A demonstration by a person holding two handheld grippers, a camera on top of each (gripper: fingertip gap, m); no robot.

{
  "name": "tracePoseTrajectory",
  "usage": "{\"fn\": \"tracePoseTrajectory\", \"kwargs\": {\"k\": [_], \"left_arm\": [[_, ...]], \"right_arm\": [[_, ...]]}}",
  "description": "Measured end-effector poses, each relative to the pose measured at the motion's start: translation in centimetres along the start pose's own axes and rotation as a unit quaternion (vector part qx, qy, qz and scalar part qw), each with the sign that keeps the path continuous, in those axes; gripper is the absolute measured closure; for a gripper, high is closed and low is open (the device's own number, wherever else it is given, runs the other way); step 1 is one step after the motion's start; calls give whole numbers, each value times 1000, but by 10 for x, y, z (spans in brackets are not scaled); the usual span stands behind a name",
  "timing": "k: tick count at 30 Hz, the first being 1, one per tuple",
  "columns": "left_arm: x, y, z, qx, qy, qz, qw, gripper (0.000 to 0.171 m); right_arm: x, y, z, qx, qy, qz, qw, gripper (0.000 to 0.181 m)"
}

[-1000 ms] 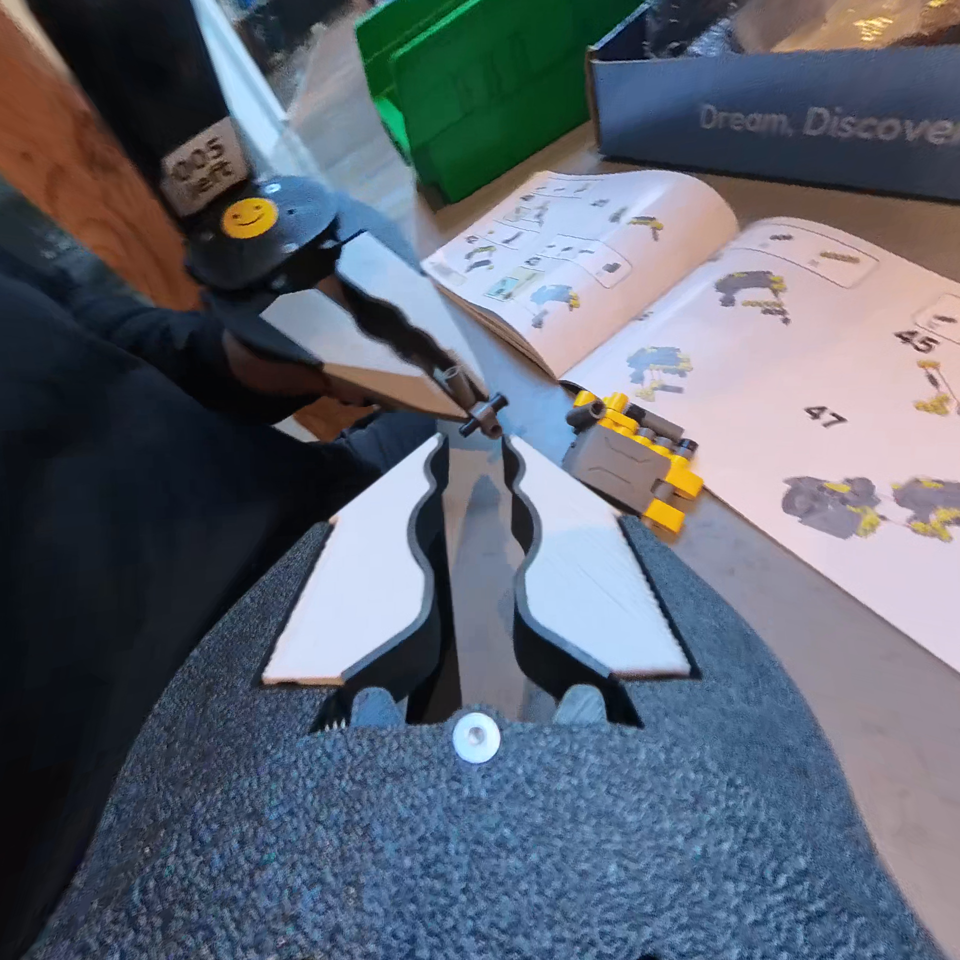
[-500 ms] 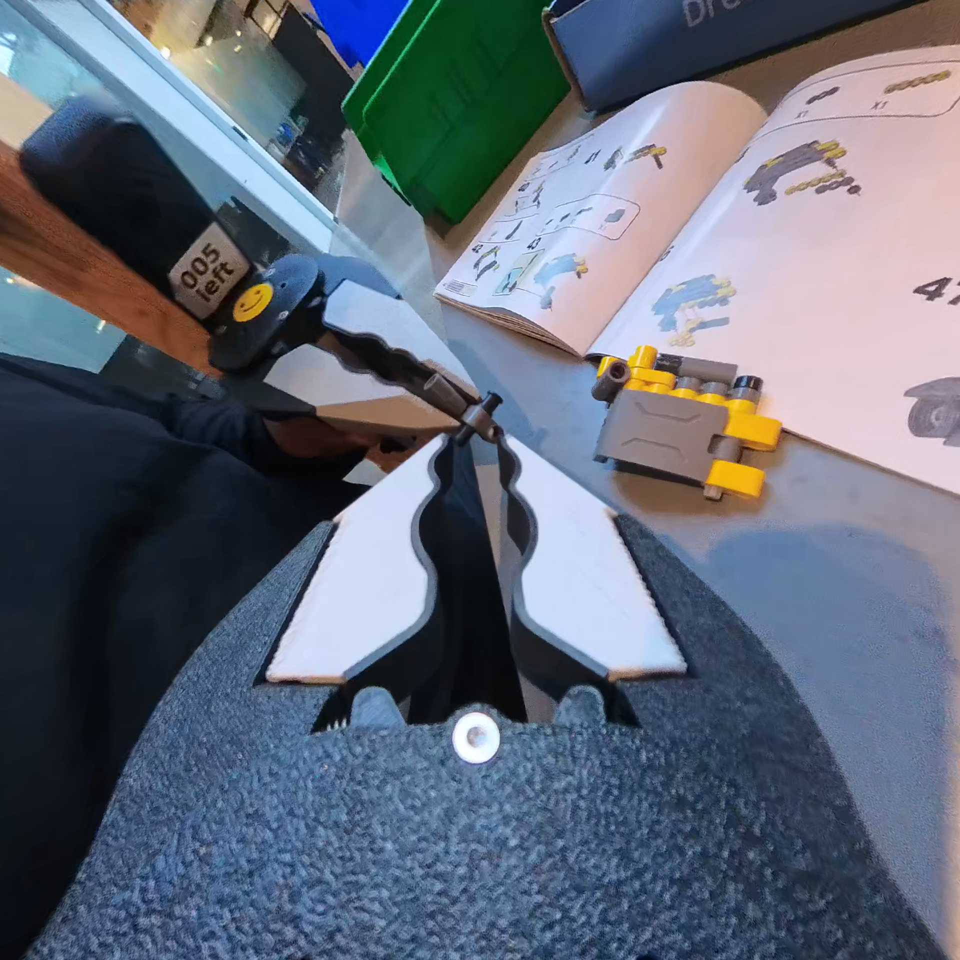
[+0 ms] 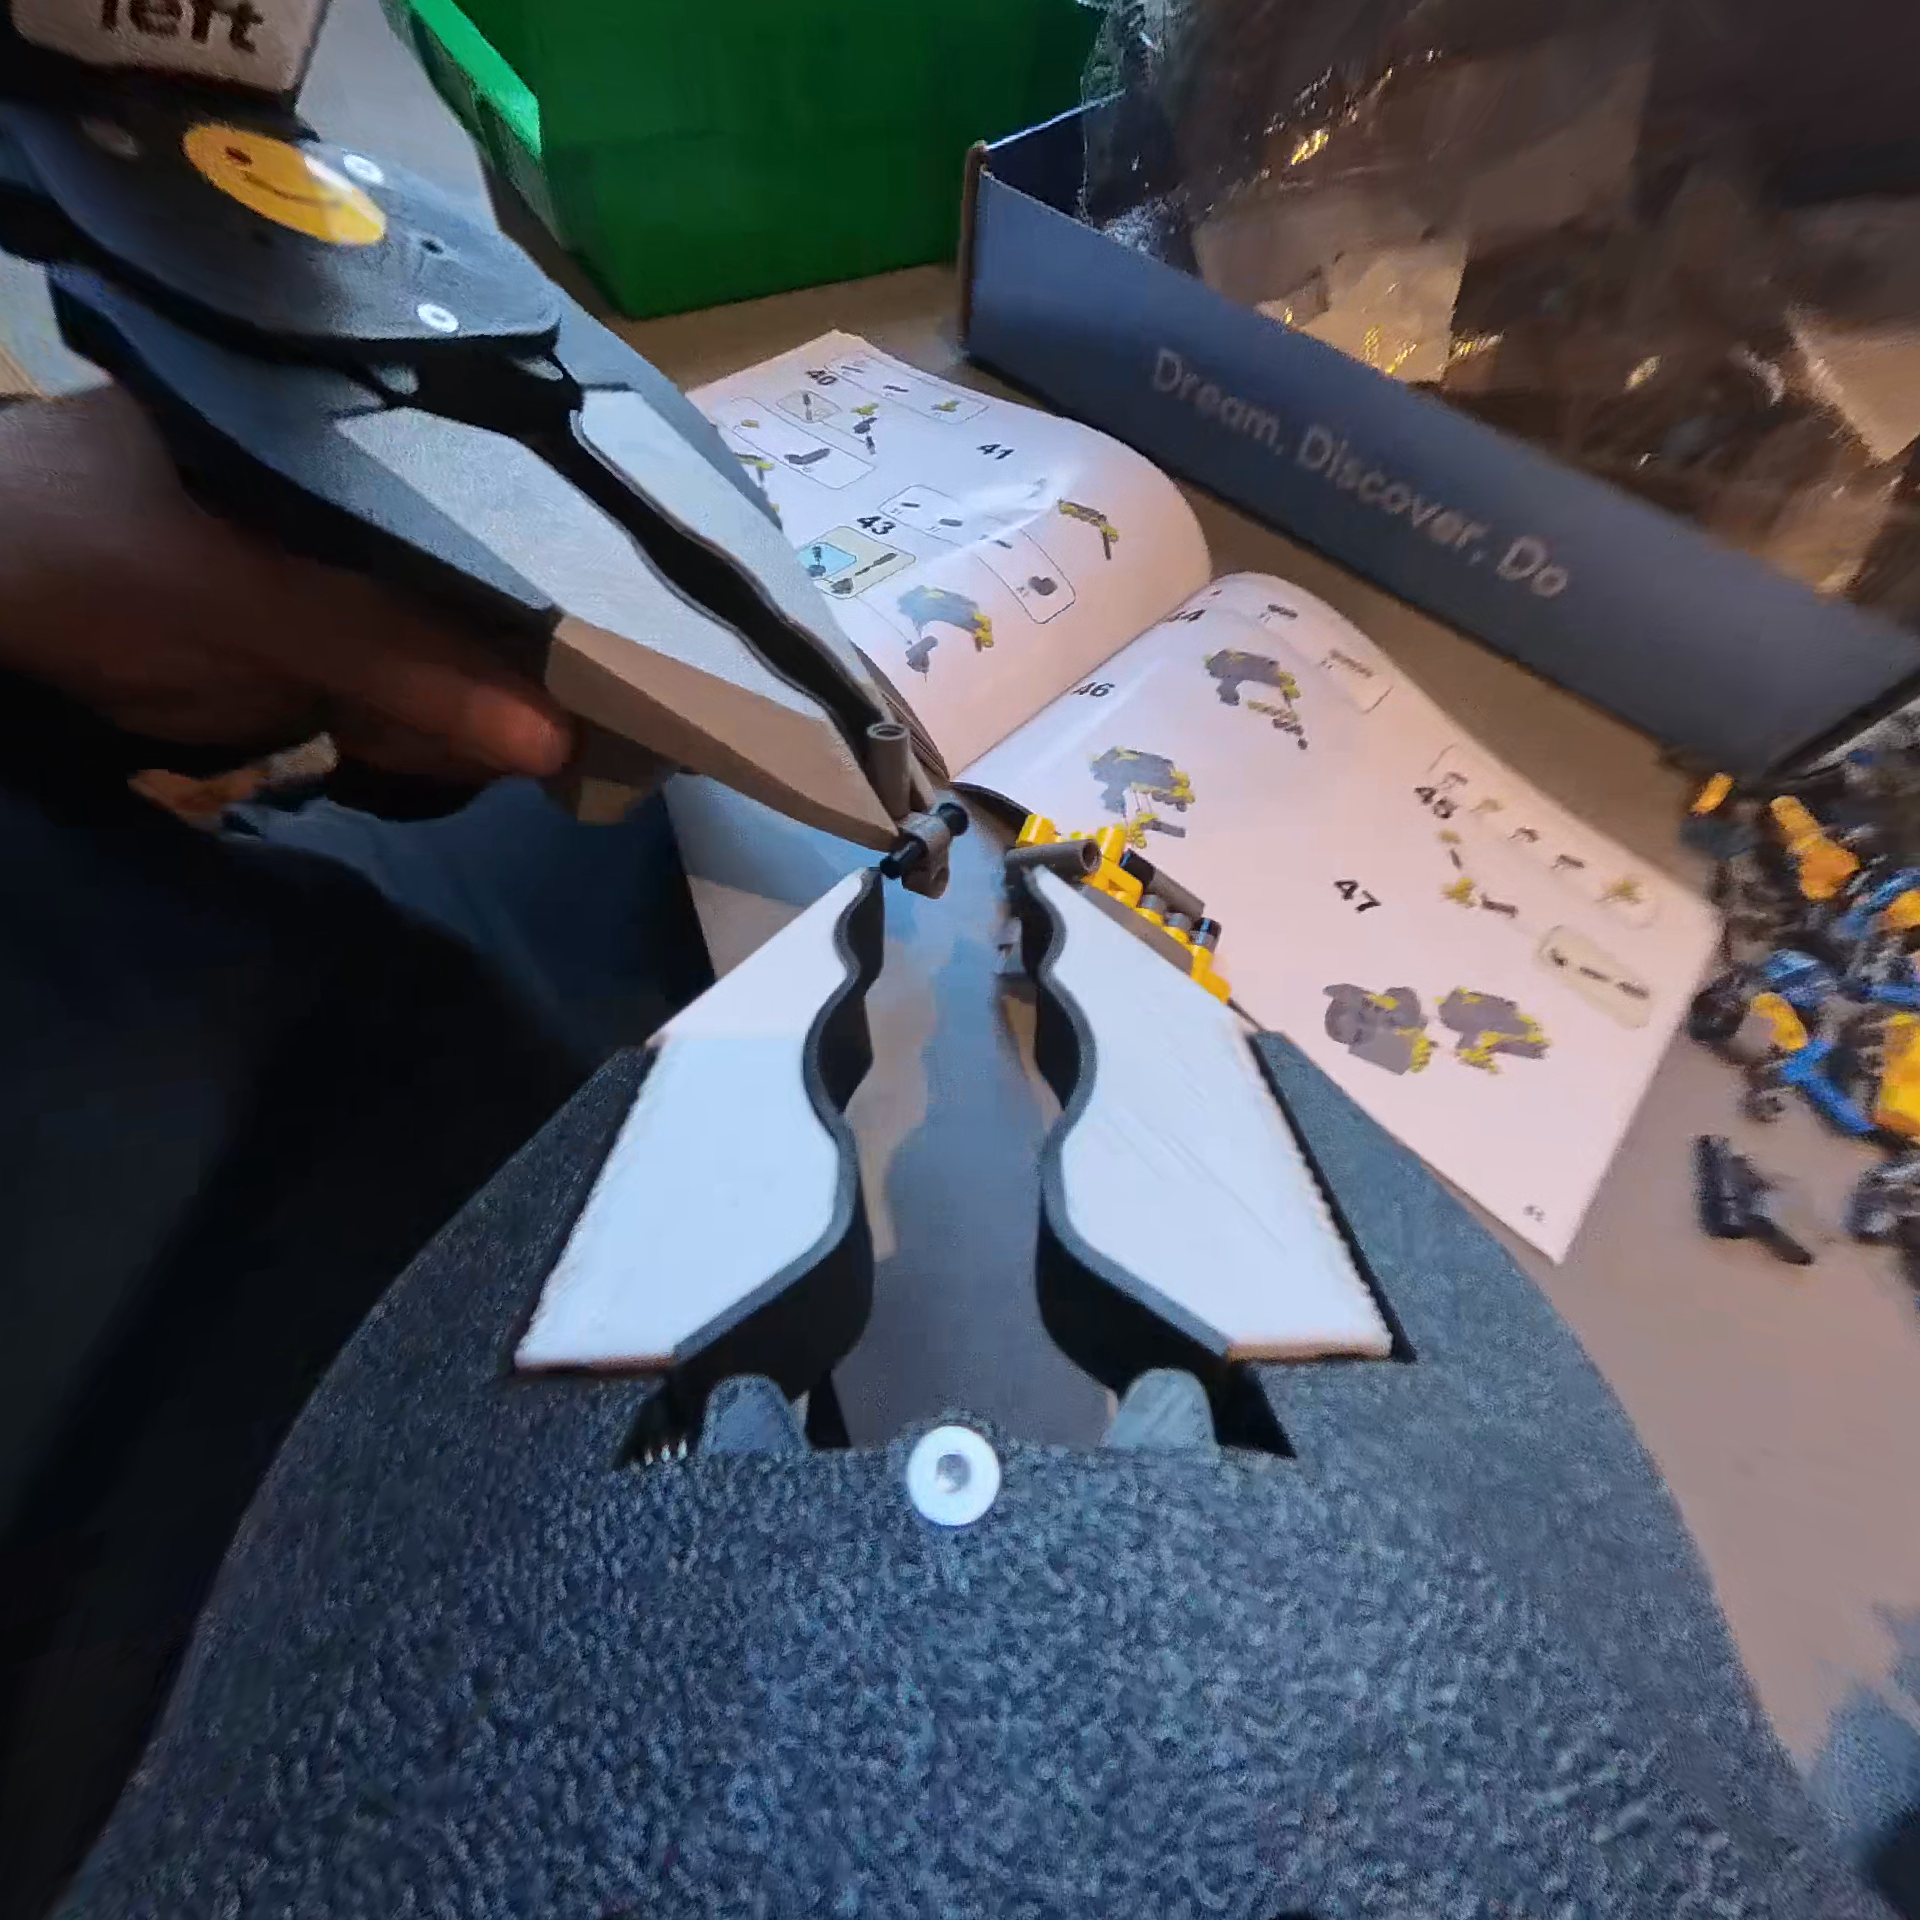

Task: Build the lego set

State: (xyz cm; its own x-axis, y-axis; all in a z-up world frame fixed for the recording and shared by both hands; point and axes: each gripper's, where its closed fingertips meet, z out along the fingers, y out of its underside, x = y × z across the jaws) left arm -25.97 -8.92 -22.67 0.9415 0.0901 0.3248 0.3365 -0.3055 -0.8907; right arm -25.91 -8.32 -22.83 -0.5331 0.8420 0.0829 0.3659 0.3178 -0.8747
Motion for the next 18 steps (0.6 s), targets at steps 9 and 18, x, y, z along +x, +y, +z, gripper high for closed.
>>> {"fn": "tracePoseTrajectory", "kwargs": {"k": [9,18], "left_arm": [[4,2,2,-1,13,-27,1000,165],[10,7,6,-18,19,-18,999,165]], "right_arm": [[-9,1,5,-11,9,-56,998,169],[-9,11,1,-14,16,-37,999,174]]}}
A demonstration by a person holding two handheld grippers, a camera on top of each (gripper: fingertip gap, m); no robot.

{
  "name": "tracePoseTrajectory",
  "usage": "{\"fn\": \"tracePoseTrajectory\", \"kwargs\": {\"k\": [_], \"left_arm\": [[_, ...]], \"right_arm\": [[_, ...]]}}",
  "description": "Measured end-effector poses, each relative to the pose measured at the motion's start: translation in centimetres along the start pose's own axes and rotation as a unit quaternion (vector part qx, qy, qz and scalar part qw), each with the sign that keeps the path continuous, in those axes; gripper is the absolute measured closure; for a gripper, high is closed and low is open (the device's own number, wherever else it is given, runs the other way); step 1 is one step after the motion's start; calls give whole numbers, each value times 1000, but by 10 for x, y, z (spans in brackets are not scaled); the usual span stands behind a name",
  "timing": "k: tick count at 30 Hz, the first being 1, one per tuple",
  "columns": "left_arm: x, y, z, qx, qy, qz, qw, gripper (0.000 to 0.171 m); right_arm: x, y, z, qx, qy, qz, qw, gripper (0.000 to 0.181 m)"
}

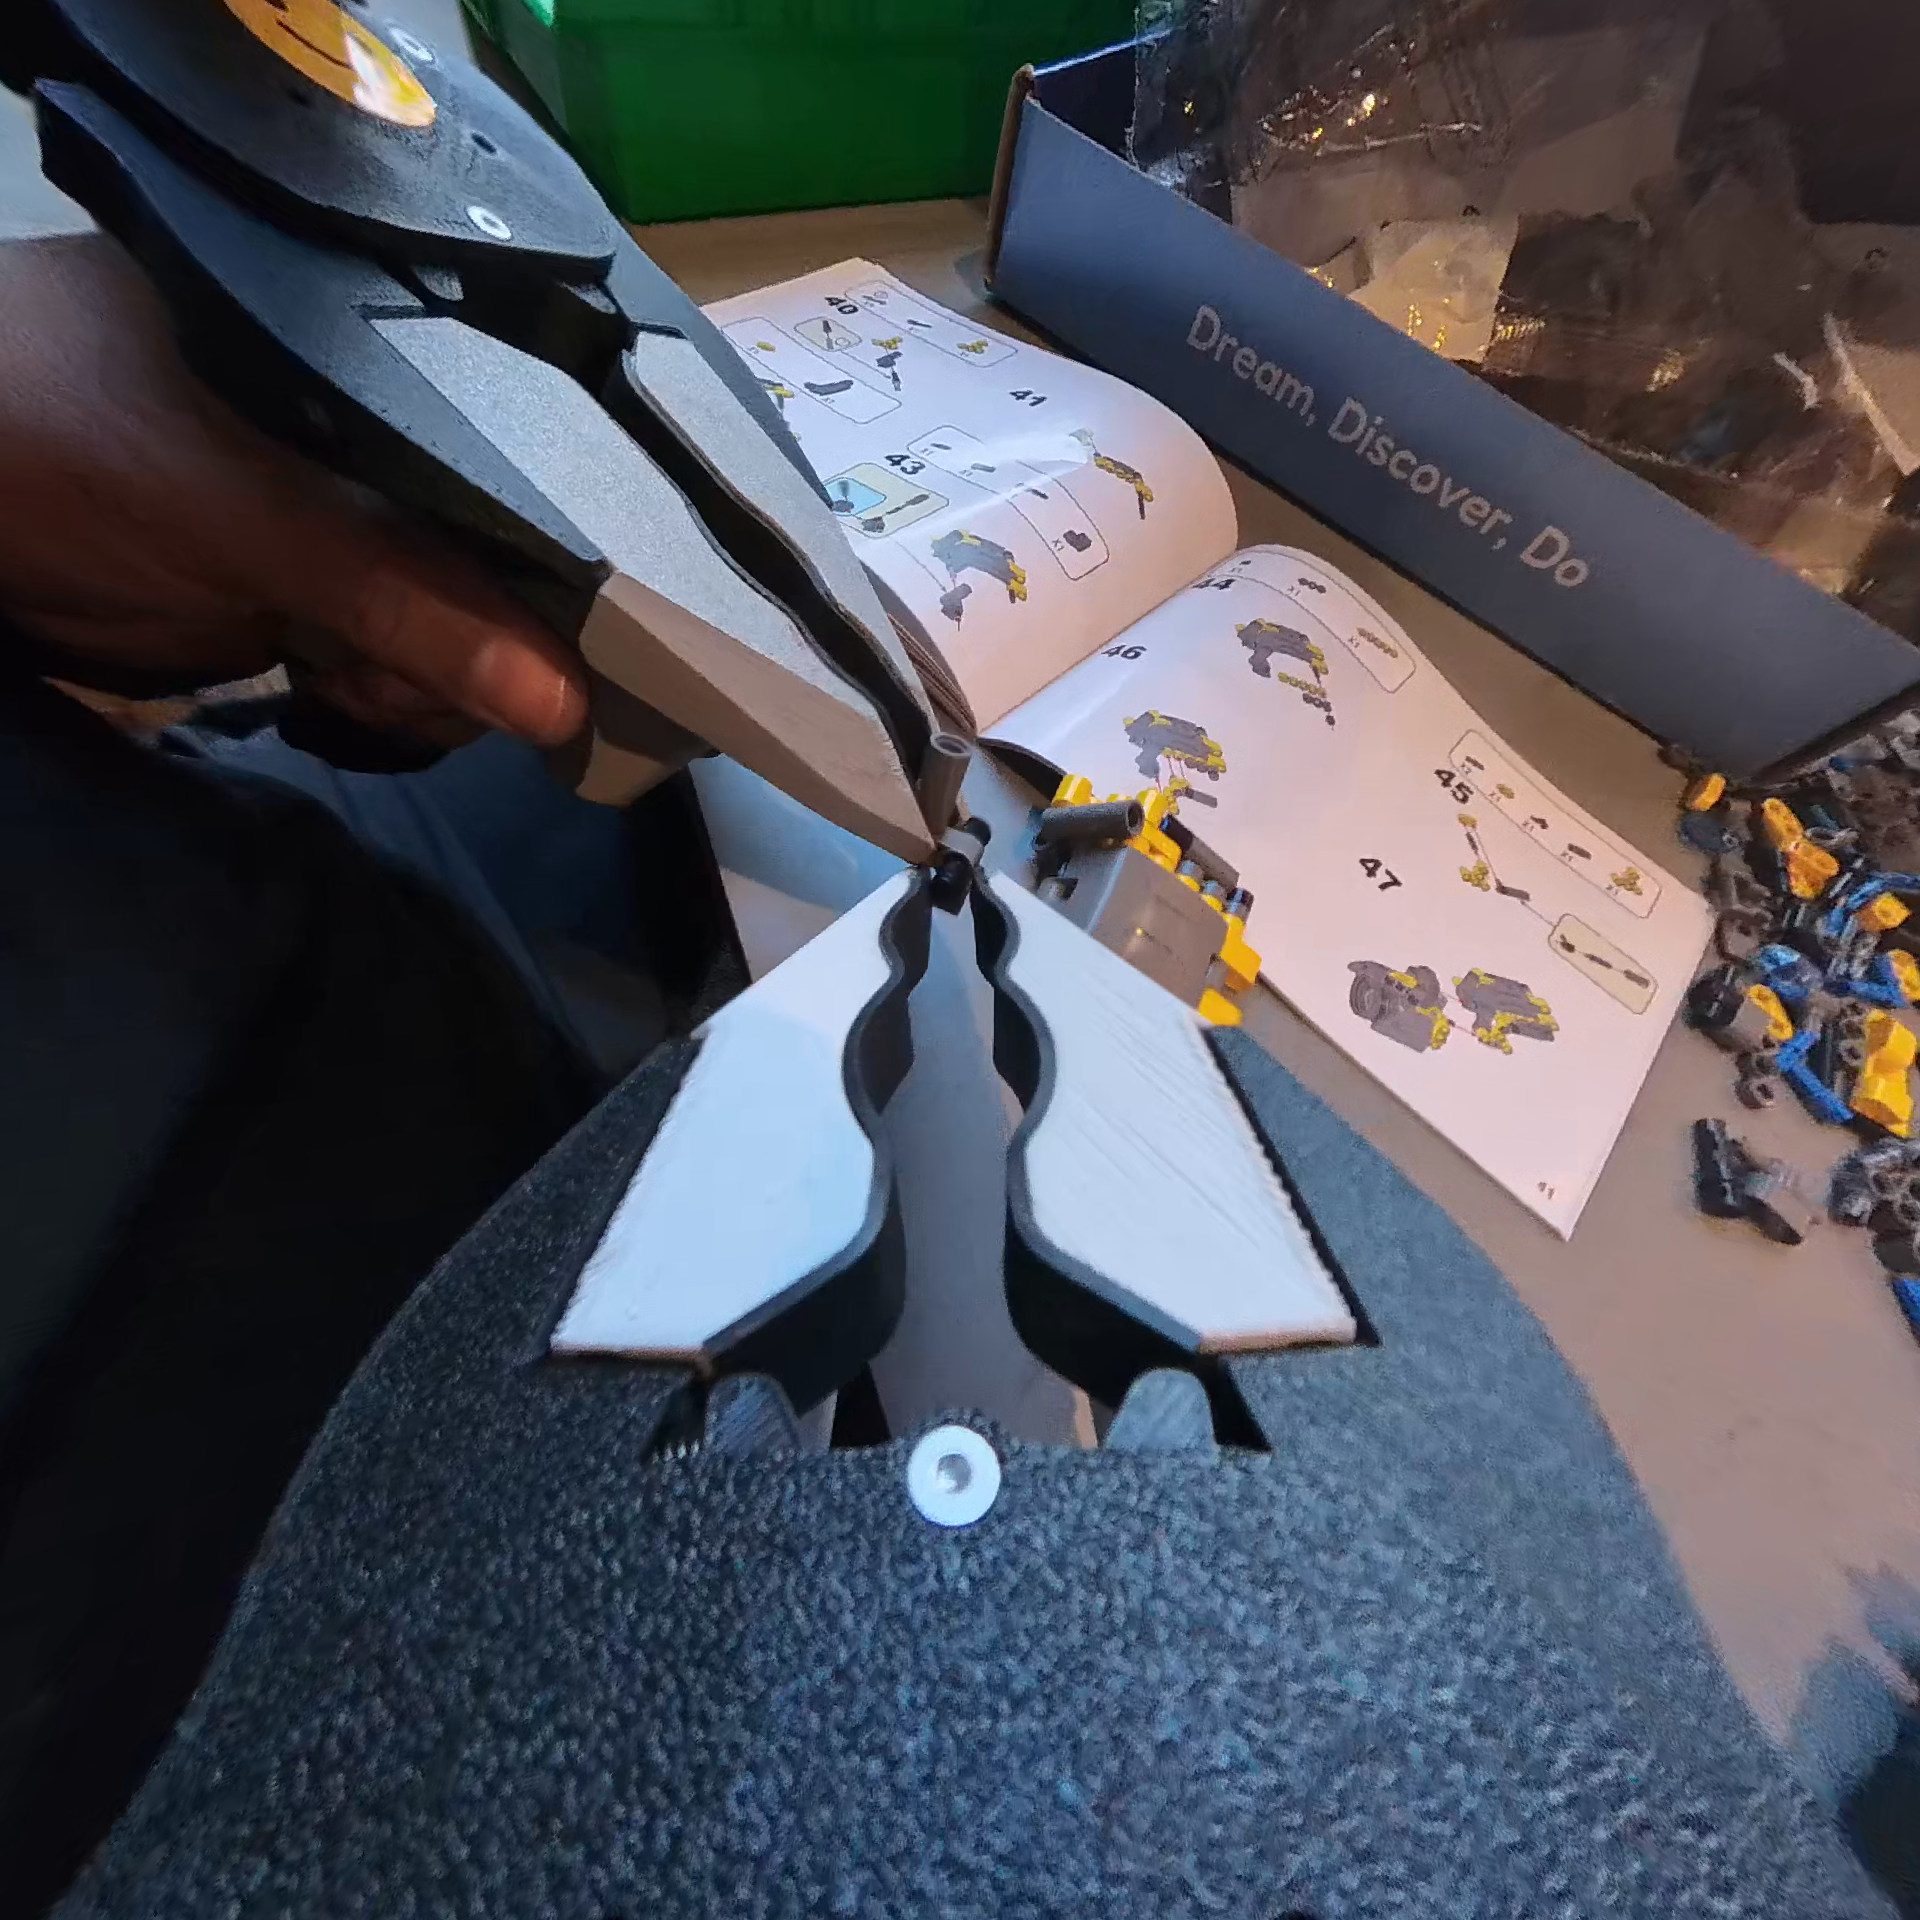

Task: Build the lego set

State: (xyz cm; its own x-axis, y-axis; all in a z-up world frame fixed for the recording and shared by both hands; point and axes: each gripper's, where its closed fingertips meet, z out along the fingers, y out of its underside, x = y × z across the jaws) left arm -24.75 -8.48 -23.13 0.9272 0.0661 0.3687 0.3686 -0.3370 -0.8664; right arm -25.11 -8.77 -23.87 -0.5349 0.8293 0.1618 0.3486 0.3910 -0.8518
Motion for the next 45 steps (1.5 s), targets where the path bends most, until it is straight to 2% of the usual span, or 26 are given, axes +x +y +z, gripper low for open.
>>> {"fn": "tracePoseTrajectory", "kwargs": {"k": [5,7,9,10,12,14,16,21,24,27,29,32,35,39,42,45], "left_arm": [[2,4,3,-42,-3,56,998,156],[-9,4,1,-75,-32,132,988,148],[-20,1,1,-115,-56,234,964,130],[-23,-3,2,-125,-59,296,945,128],[-29,-5,8,-140,-51,424,893,126],[-34,-1,14,-161,-22,513,843,126],[-33,1,19,-170,18,573,801,125],[-42,-1,28,-210,55,688,693,120],[-41,4,35,-214,73,717,659,135],[-39,6,41,-209,76,708,671,143],[-35,6,42,-203,73,683,698,145],[-31,5,44,-195,45,594,779,146],[-20,7,41,-189,12,471,862,147],[-4,9,34,-152,-10,293,944,147],[-1,8,26,-100,-12,178,979,146],[-9,16,18,-84,-28,129,988,146]], "right_arm": [[8,9,-9,9,-22,78,997,176],[16,12,-17,17,-37,120,992,176],[22,16,-25,26,-66,177,982,176],[25,18,-28,33,-82,208,974,177],[30,19,-35,47,-112,260,958,177],[32,21,-40,52,-133,292,946,177],[34,21,-44,63,-140,302,941,177],[37,21,-49,67,-150,297,941,177],[40,23,-48,64,-158,300,938,177],[40,21,-50,67,-190,324,924,177],[41,22,-50,63,-200,334,919,178],[43,23,-52,53,-207,332,919,178],[46,20,-53,50,-209,317,924,178],[44,11,-53,47,-228,301,925,177],[36,6,-49,39,-260,293,919,177],[30,8,-40,18,-279,293,914,177]]}}
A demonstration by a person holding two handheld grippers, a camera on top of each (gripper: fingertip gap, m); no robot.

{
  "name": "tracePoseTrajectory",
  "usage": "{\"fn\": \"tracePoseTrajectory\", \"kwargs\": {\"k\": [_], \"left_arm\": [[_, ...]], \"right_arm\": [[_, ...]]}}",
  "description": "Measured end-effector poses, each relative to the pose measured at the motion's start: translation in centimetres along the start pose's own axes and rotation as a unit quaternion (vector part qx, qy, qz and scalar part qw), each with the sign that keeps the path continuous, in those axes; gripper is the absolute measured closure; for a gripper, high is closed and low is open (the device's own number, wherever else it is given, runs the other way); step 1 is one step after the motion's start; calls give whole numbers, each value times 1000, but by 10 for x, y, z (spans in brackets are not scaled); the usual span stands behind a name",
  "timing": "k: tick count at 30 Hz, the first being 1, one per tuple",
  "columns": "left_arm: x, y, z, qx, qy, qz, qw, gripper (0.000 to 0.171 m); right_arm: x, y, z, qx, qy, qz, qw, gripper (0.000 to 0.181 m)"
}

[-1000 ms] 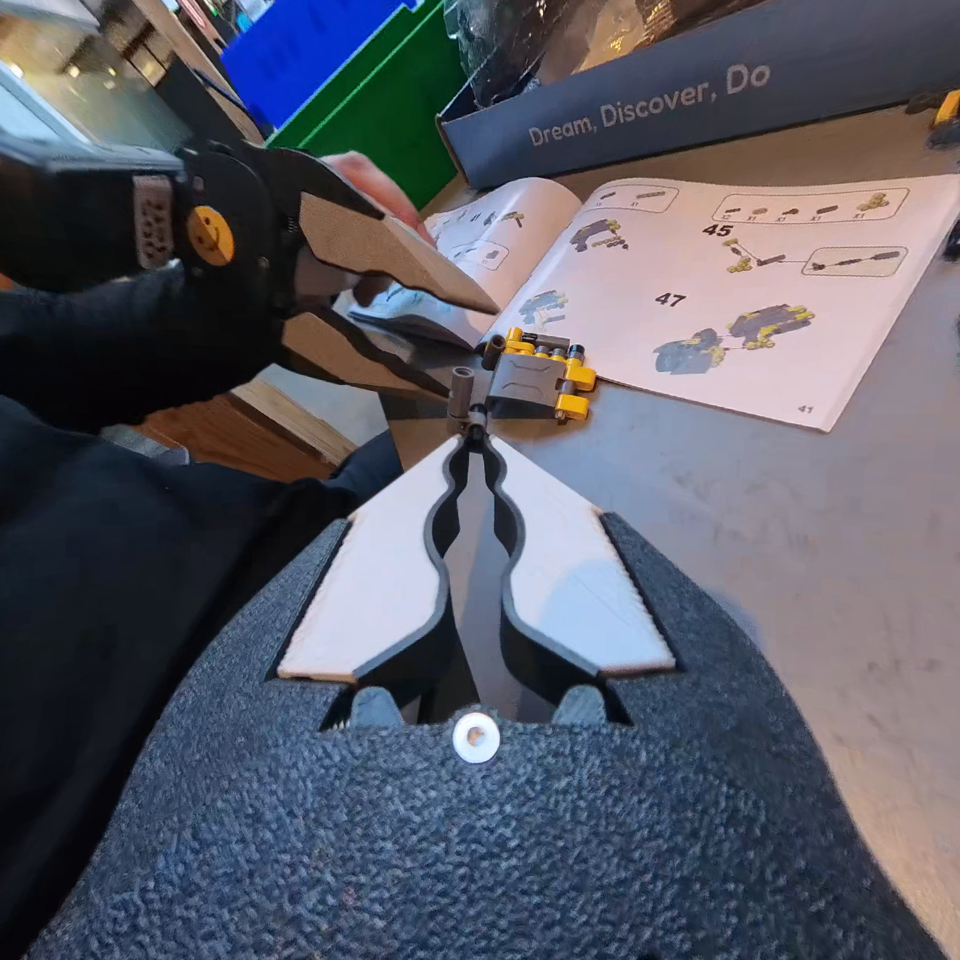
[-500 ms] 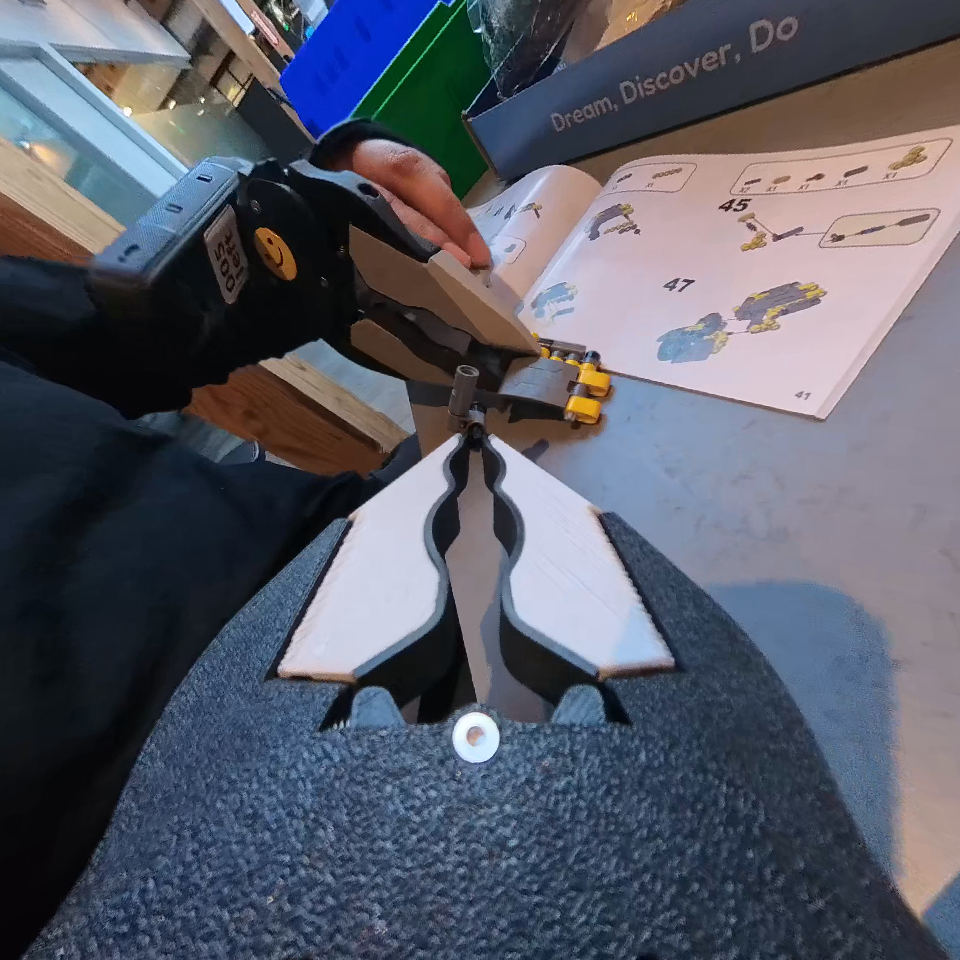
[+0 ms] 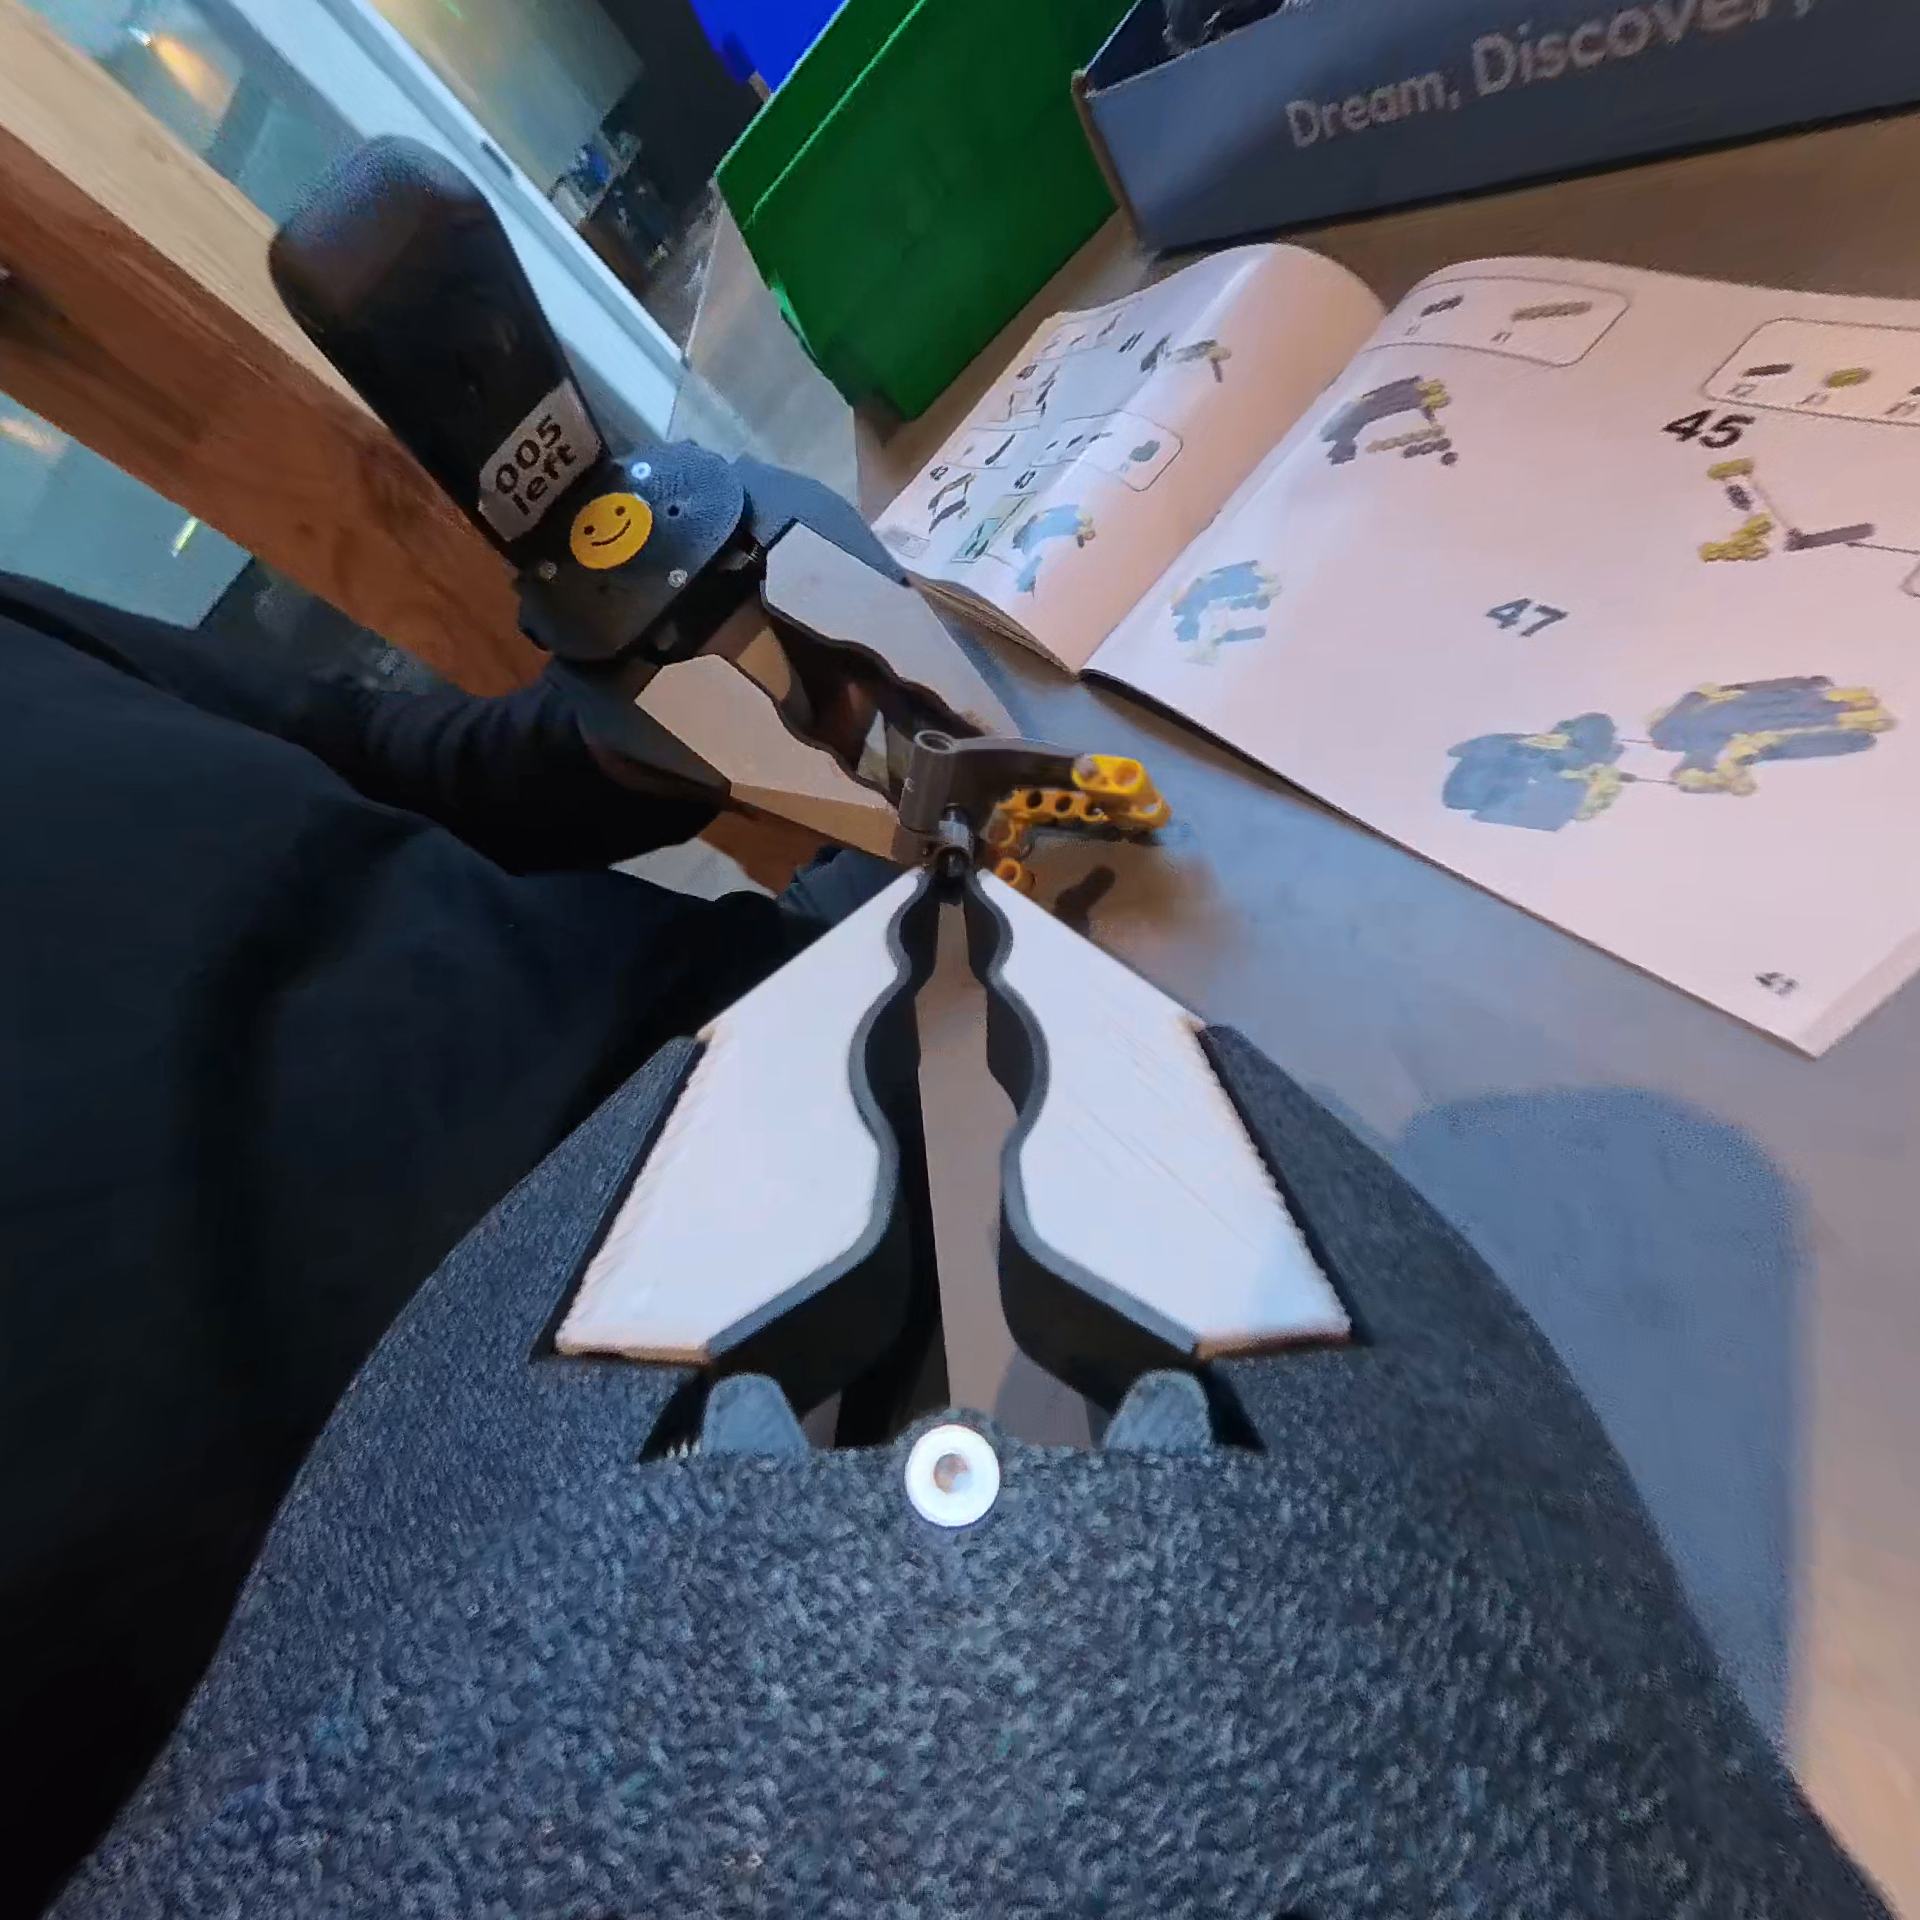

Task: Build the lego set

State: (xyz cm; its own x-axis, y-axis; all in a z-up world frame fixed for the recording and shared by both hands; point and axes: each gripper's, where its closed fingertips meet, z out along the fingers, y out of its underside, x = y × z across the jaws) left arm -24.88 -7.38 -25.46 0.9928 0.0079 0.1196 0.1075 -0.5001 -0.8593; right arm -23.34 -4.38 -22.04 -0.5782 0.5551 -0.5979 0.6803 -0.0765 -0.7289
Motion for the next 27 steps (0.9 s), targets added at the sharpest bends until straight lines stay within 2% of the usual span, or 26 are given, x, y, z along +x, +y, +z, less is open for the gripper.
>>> {"fn": "tracePoseTrajectory", "kwargs": {"k": [3,6,15,27], "left_arm": [[-1,4,-8,24,-14,-23,999,147],[-3,3,-12,45,-27,-14,998,147],[-13,4,-9,28,-32,27,999,146],[-13,2,-6,28,-34,60,997,147]], "right_arm": [[-4,-1,8,-7,-25,10,1000,177],[-2,-2,13,-12,-30,18,999,177],[1,-4,18,-16,-22,27,999,177],[6,6,21,-25,-45,90,995,177]]}}
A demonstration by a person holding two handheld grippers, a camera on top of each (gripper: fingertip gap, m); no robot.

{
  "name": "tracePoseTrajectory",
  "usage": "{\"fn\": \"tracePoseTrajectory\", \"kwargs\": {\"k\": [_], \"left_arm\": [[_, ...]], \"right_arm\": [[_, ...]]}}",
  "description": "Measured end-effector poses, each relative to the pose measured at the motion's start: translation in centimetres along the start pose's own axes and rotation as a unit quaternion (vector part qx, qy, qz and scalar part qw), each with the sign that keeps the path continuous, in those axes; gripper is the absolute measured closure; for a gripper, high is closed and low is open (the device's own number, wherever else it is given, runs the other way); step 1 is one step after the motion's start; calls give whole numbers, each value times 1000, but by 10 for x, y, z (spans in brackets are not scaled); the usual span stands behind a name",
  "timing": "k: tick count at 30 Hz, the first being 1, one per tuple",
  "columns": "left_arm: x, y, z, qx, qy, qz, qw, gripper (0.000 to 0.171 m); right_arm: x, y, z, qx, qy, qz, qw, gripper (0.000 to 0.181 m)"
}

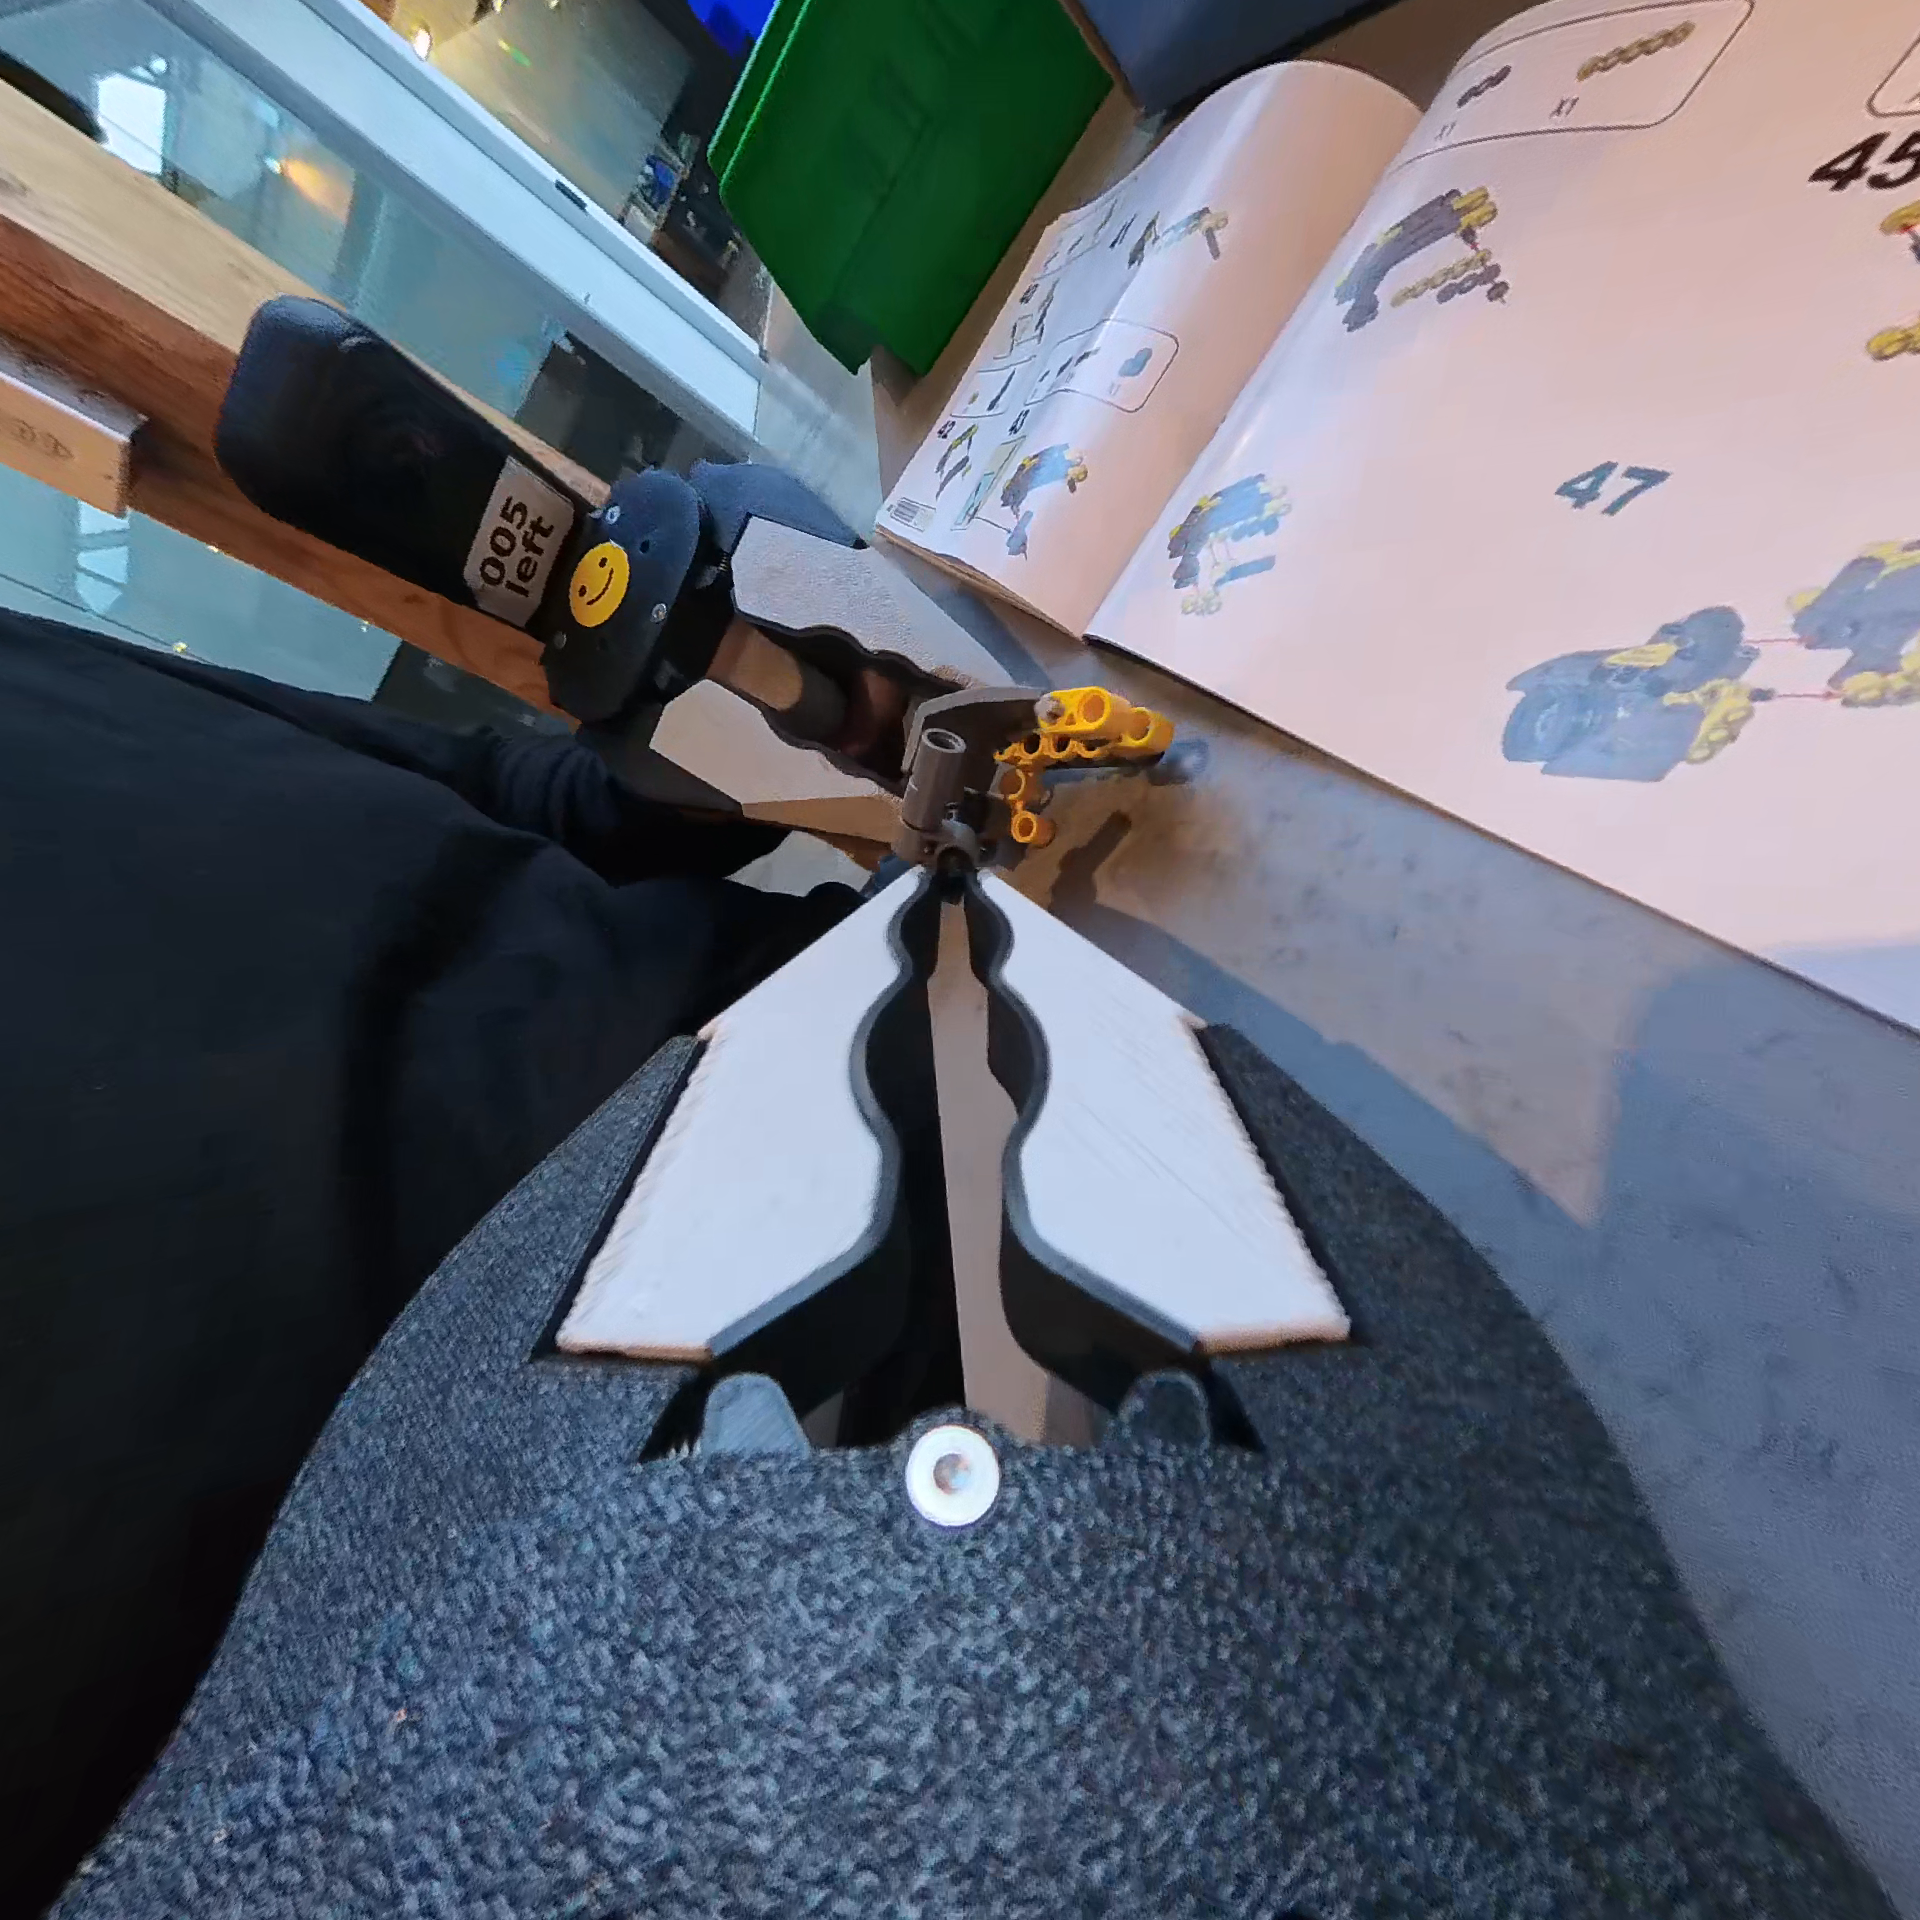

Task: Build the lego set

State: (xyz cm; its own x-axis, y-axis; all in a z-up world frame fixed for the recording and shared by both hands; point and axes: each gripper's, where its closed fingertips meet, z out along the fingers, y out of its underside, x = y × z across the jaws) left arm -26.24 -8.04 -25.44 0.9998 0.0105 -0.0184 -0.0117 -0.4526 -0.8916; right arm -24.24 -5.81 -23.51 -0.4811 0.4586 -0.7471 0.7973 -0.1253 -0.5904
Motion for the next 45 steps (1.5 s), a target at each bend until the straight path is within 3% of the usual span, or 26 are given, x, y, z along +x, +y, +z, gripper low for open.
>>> {"fn": "tracePoseTrajectory", "kwargs": {"k": [8,16,31,45], "left_arm": [[-1,0,-1,-5,-8,24,1000,146],[-2,1,-2,-8,-16,40,999,147],[5,-2,1,5,-67,106,992,147],[6,-2,2,12,-54,85,995,147]], "right_arm": [[-2,2,3,-10,2,1,1000,177],[4,11,4,-46,68,-47,996,178],[0,11,2,-37,62,-61,996,177],[2,10,8,-36,47,-54,997,178]]}}
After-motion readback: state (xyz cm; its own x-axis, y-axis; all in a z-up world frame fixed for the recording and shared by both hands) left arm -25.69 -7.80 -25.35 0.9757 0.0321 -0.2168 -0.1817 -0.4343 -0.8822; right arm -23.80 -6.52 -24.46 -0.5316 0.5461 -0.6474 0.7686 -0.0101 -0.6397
